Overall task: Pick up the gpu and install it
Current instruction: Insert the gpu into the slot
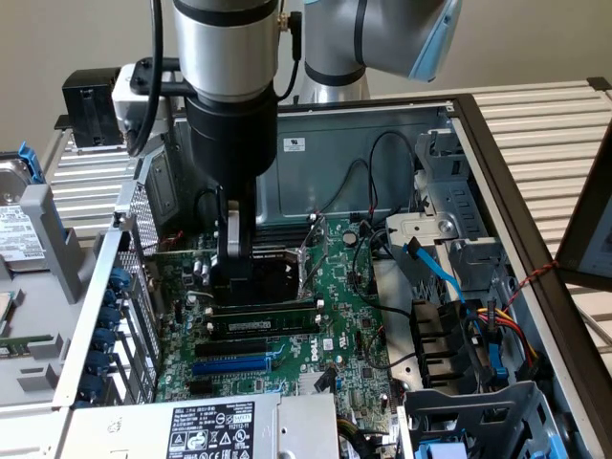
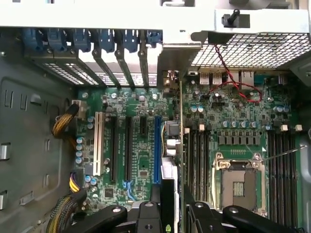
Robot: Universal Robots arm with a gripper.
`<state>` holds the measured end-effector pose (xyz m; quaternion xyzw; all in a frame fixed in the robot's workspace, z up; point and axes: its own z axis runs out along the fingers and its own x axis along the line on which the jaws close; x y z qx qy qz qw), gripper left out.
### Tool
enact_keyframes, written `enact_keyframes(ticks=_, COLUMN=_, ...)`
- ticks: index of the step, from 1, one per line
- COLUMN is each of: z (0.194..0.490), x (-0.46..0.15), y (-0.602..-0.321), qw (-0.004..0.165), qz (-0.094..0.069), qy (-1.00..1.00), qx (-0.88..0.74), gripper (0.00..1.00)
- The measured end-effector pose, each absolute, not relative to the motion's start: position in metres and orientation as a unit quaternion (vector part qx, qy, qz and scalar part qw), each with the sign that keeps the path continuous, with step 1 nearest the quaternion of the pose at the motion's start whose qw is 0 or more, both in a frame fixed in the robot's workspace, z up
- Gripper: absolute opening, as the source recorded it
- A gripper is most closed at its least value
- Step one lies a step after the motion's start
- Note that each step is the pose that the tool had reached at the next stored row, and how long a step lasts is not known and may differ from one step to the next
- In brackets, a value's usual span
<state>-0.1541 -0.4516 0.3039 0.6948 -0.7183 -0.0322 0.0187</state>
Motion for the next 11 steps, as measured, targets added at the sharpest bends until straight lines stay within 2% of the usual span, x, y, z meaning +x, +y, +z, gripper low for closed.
enact_keyframes(ticks=11, z=0.292, x=-0.157, y=-0.458, qw=0.018, qz=-0.031, qy=-0.72, qx=0.693, gripper=0.27)
